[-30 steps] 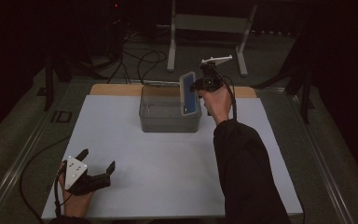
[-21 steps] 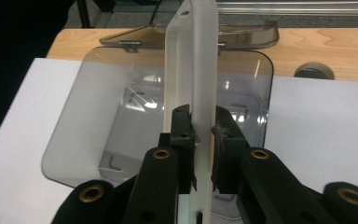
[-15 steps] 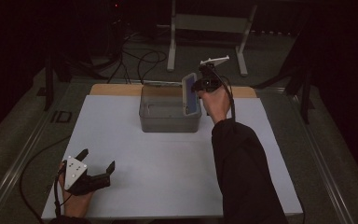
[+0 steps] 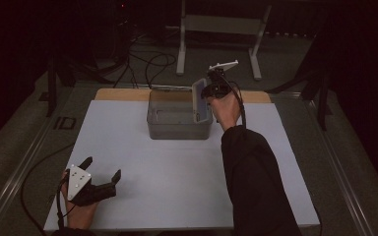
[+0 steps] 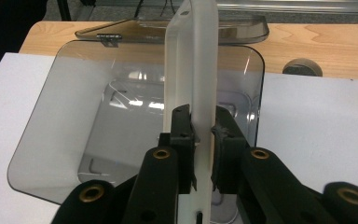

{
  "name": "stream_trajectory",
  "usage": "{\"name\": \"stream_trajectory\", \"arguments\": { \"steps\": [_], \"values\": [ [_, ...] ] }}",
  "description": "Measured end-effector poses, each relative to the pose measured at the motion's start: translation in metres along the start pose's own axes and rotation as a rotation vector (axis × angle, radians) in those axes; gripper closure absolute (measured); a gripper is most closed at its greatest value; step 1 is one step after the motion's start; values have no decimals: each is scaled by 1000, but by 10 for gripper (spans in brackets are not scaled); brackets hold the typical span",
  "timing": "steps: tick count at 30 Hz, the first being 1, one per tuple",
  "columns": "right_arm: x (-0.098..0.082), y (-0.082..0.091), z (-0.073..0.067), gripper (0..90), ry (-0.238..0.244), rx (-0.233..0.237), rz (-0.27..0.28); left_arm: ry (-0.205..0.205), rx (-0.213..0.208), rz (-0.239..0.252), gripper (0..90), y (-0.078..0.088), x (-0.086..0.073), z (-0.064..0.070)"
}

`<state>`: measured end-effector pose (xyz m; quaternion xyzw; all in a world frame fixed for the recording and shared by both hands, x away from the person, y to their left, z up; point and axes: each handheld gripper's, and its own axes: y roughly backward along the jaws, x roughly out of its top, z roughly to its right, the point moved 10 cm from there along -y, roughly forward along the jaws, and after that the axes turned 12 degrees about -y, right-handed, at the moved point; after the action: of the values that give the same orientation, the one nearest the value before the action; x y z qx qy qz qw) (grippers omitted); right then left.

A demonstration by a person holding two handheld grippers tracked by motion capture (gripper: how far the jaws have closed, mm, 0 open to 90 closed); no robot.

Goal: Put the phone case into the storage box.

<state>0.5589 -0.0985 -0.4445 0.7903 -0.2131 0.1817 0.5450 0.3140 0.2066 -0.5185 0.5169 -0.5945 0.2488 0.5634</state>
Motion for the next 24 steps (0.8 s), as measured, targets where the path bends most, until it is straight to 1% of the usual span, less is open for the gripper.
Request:
{"name": "stream_trajectory", "arguments": {
  "steps": [11, 15, 19, 23, 24],
  "values": [
    [-1, -6, 4, 818, 3, -26, -1, 0, 0, 2, 4, 0, 0, 0],
    [-2, -9, 4, 818, 1, -25, -4, 1, 0, 1, 4, 0, 0, 0],
    [-3, -13, 5, 818, 7, -38, -8, 4, 0, 2, 4, 0, 0, -1],
    [-4, -17, 6, 817, 0, -36, -13, 4, 2, 4, 4, 0, 0, 0],
    [-5, -19, 6, 817, 4, -38, -14, 4, 2, 5, 4, 0, 0, 0]
  ]
}}
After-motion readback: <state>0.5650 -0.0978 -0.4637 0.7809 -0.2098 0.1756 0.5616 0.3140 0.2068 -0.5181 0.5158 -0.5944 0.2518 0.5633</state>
